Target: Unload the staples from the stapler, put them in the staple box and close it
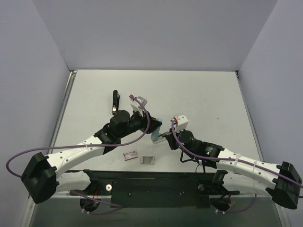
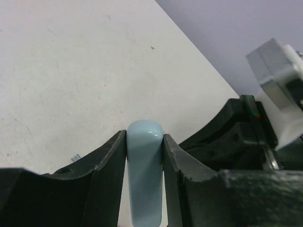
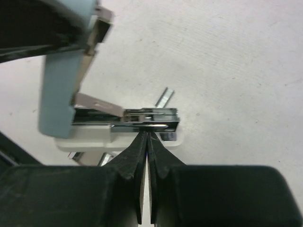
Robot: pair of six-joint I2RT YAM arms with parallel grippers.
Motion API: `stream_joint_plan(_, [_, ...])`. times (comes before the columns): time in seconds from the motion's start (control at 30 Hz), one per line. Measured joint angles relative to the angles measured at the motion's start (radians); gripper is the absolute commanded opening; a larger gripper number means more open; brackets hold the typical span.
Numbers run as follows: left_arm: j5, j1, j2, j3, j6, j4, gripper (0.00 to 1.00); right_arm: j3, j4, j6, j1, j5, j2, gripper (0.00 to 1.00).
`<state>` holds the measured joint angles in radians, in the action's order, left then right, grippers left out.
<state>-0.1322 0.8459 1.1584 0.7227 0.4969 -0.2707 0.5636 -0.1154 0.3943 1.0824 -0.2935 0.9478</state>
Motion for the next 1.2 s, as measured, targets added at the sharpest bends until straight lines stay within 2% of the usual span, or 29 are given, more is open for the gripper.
stream_joint_plan(0.1, [-0.015, -0.023, 0.054, 0.029, 0.005, -0.035, 0.00, -0.042, -0.067, 0.027, -0.100, 0.029, 0.026, 0.00])
stream_joint_plan(0.2, [-0.023, -0.033, 0.116, 0.060, 0.005, -0.050, 0.00, -0.053, -0.103, 0.033, -0.140, 0.034, 0.043, 0.00])
stream_joint_plan(0.67, [-0.095, -0.034, 0.188, 0.131, 0.035, -0.119, 0.00, 0.009, -0.048, -0.011, -0.189, 0.031, -0.081, 0.00])
stream_joint_plan(1.2, [-0.135, -0.010, 0.235, 0.143, 0.080, -0.157, 0.00, 0.084, -0.044, -0.064, -0.296, 0.052, -0.013, 0.00])
